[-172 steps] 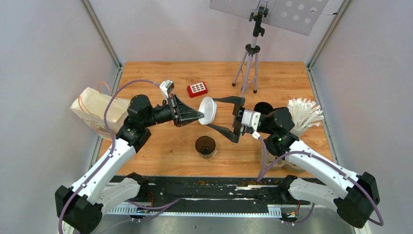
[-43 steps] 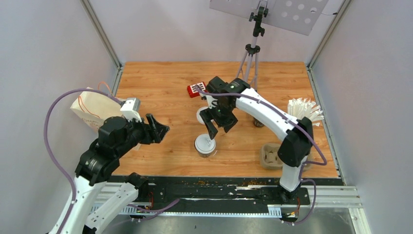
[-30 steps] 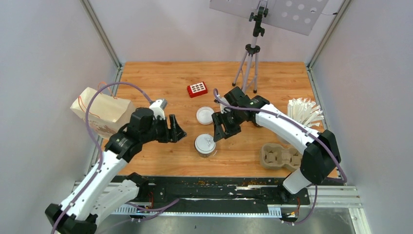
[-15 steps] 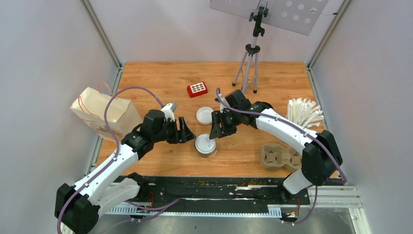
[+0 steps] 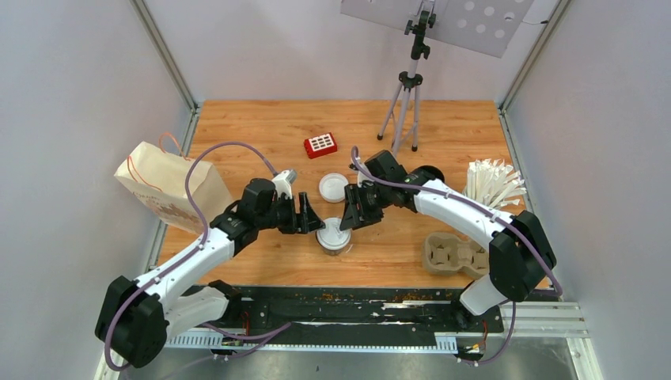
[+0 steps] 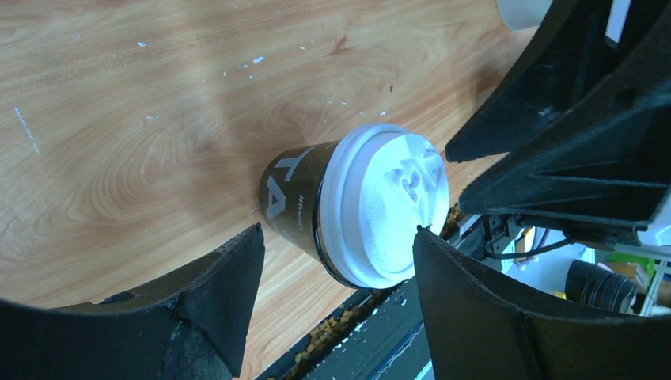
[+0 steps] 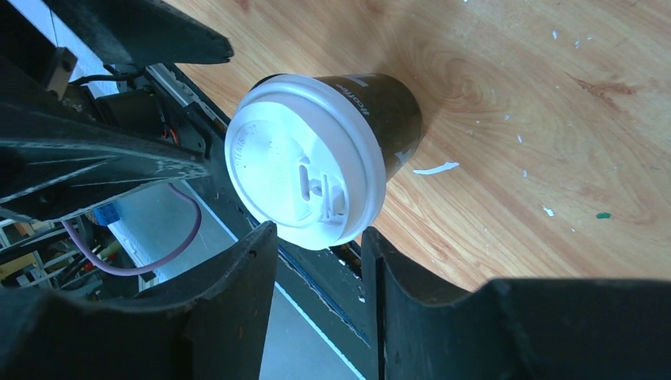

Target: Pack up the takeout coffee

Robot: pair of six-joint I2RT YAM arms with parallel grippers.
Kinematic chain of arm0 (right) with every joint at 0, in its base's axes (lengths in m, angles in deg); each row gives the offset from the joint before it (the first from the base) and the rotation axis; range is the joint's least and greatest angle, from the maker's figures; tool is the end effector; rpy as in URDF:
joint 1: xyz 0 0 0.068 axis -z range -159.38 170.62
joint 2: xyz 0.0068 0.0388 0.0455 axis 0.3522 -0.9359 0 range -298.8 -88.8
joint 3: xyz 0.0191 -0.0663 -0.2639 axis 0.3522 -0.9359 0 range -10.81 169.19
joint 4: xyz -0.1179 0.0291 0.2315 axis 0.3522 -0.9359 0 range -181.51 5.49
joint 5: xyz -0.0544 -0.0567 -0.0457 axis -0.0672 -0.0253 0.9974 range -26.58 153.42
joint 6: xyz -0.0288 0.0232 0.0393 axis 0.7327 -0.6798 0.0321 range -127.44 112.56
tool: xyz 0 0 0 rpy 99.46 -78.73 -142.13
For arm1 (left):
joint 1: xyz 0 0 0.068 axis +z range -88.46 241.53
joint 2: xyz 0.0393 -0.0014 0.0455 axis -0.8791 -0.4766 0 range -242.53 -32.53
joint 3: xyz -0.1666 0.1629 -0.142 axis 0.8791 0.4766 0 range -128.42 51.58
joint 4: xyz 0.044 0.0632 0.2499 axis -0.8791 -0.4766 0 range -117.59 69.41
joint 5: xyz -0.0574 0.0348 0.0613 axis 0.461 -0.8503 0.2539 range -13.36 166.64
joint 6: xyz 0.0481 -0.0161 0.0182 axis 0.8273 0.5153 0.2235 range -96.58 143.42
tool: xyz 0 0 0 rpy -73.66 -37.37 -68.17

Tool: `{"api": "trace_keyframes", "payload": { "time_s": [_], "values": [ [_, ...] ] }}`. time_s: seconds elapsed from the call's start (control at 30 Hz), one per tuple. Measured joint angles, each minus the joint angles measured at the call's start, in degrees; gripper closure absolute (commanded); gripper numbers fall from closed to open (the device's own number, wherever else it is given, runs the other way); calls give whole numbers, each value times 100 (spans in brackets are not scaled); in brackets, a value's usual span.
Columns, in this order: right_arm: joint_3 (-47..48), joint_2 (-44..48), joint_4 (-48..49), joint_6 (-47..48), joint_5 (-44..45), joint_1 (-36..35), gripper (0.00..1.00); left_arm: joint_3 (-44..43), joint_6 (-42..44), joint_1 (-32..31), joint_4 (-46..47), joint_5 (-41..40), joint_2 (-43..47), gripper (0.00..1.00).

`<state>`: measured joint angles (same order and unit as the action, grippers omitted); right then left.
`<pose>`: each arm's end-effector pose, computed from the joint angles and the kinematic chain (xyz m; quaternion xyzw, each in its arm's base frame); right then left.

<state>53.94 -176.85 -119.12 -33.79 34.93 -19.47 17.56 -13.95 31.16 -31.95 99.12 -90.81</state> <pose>0.2305 0.2163 0.2463 -0.1789 0.9167 0.3445 0.0945 0.1796 -0.1210 0.2299 0.0358 0.8762 -0.3938 0.2755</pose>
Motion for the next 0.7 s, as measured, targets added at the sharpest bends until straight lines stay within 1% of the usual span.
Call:
{"api": "trace_keyframes", "payload": {
  "time_s": [0.13,0.3,0.47,0.7],
  "values": [
    [0,0,0,-81,0,-46,58,0,101,0,87,107,-260,23],
    [0,0,-2,-151,2,-94,58,-2,227,0,101,146,-382,24],
    [-52,0,4,-214,2,-109,62,0,323,0,109,179,-435,24],
    [-74,-2,76,-282,-26,-184,66,0,323,0,247,289,-446,28]
  ]
}}
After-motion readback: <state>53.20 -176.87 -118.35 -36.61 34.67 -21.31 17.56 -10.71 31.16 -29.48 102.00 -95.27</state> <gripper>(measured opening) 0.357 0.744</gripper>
